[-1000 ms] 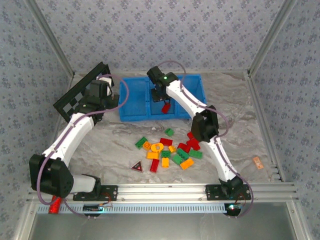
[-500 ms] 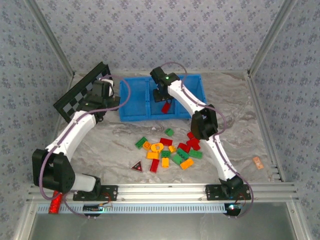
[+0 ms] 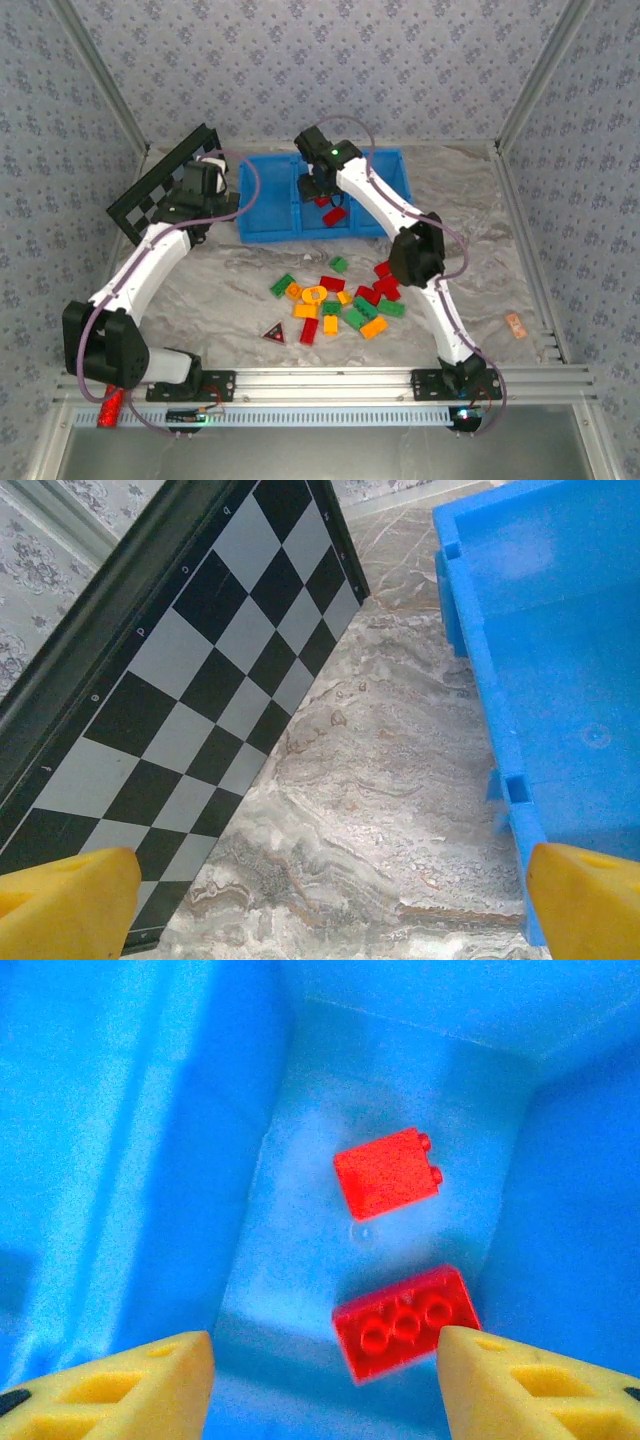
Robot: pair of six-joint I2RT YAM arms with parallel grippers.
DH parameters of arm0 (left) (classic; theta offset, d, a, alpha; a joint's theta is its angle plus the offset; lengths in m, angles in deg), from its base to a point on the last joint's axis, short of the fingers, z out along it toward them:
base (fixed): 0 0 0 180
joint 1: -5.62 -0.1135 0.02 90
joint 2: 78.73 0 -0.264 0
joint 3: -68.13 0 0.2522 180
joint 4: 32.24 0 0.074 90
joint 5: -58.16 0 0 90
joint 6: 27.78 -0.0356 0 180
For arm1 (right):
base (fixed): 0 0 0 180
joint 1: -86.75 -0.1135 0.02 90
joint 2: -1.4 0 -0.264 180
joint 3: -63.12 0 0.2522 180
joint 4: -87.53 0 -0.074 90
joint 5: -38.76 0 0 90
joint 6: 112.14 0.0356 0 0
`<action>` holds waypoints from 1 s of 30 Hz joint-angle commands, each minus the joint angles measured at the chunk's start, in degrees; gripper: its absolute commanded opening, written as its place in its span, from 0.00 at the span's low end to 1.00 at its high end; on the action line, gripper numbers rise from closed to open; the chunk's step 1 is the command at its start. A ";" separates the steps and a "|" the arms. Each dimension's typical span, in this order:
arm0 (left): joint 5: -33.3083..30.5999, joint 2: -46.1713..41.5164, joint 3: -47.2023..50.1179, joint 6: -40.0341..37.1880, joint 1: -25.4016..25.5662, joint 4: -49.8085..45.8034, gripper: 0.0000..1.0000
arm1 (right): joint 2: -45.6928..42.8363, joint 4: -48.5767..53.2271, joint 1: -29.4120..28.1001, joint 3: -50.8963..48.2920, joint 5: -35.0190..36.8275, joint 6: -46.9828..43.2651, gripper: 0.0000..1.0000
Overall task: Sort the legos into containers by color
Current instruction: Pick up the lego from the center of the table.
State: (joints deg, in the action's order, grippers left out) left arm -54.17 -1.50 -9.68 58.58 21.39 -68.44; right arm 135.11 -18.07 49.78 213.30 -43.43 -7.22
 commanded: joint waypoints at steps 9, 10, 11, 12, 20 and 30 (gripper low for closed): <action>-0.16 -2.50 -2.15 -0.41 0.05 0.02 0.99 | -35.25 3.72 2.46 -42.64 2.08 17.23 0.71; -0.17 -2.36 -2.15 -0.43 0.06 0.09 0.99 | -38.26 1.84 3.50 -47.54 0.95 20.43 0.71; -0.07 -2.16 -2.17 -0.46 0.06 0.03 0.99 | -40.96 0.56 4.43 -51.90 0.52 25.28 0.71; 0.01 -1.94 -2.21 -0.41 0.05 -0.06 0.99 | -43.14 -1.11 4.93 -55.51 1.32 28.55 0.71; 1.81 -0.86 -2.29 0.34 0.05 -0.24 0.99 | -52.59 -15.89 10.81 -77.01 -3.97 43.04 0.76; 0.36 -0.95 -2.20 -0.75 0.06 -0.24 0.99 | -48.06 -27.90 16.53 -81.34 -10.87 45.17 0.79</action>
State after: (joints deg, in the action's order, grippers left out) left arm -53.34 -2.50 -9.68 58.58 21.39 -68.53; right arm 84.99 -40.89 65.67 131.93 -51.80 35.88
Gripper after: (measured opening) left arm 0.990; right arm 0.791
